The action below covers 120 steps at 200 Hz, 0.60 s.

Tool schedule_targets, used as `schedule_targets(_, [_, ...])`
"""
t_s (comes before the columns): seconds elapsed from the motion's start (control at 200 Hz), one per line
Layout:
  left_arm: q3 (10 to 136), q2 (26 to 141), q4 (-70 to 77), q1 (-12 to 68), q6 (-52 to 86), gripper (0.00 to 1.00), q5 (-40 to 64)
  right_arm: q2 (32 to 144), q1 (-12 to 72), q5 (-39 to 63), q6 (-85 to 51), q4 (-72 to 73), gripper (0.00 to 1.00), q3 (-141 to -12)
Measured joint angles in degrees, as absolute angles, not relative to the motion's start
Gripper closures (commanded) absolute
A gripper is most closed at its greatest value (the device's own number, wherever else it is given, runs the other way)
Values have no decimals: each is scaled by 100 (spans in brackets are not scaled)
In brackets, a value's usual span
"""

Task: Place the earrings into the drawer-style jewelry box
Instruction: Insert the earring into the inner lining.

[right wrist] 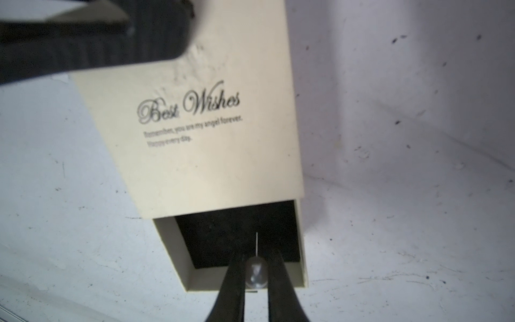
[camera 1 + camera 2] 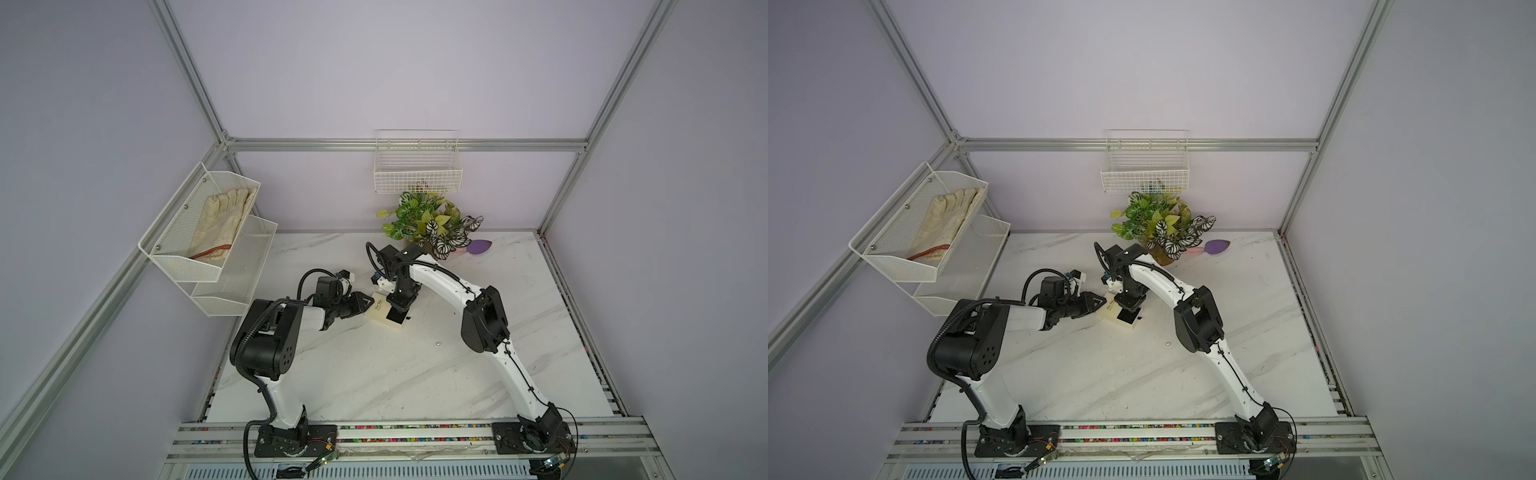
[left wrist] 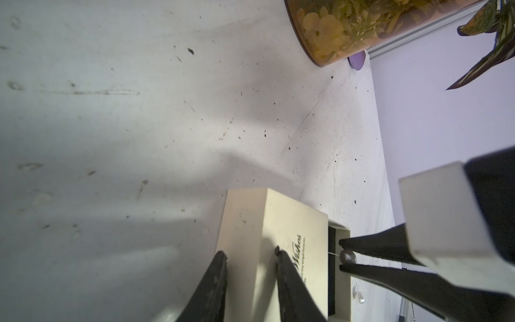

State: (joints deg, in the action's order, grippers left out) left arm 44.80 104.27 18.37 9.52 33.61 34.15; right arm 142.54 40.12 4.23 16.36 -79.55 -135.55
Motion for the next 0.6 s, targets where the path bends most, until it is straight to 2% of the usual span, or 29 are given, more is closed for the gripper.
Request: schedule_targets(0.6, [4552, 10484, 1835, 978, 3339, 70, 3433, 14337, 4012, 220, 1634, -7953, 100, -13559])
